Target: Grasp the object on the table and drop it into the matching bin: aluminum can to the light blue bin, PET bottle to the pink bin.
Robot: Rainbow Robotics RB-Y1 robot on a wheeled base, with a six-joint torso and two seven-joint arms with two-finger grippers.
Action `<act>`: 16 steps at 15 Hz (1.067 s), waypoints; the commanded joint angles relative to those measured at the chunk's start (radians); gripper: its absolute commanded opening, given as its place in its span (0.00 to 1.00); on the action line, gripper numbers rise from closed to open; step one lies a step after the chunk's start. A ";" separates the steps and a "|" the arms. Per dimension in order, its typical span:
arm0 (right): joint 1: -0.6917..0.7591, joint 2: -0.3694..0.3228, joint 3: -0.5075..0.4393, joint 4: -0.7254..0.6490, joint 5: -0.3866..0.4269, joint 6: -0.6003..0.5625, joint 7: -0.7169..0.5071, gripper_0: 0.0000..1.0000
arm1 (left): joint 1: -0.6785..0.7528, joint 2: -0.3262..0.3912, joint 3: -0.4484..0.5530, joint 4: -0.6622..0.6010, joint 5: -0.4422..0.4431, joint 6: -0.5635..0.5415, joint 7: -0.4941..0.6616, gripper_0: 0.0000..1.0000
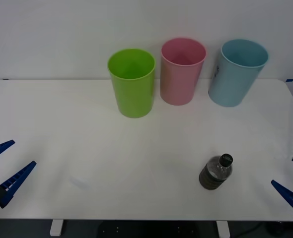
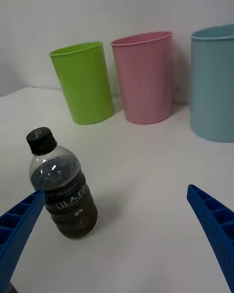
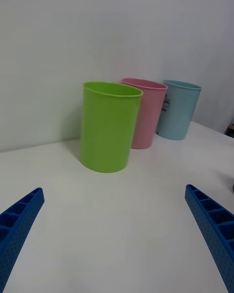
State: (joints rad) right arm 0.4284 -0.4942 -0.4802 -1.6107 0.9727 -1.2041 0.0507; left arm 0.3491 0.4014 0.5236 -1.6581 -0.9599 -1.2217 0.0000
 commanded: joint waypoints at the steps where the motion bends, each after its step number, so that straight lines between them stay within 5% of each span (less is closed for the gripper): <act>1: 0.013 -0.017 0.048 0.000 0.003 0.011 0.032 1.00 | 0.000 0.000 0.000 0.000 0.000 0.000 0.000 1.00; 7: 0.018 -0.033 0.146 0.000 0.004 0.087 0.216 1.00 | 0.000 0.000 0.000 0.000 0.000 0.000 0.000 1.00; 16: -0.026 -0.033 0.299 0.026 0.021 0.163 0.261 1.00 | 0.000 0.000 0.000 0.000 0.000 0.000 0.000 1.00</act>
State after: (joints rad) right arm 0.4159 -0.5292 -0.2001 -1.6056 0.9938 -1.0520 0.3041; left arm 0.3491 0.4014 0.5236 -1.6581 -0.9599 -1.2217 0.0000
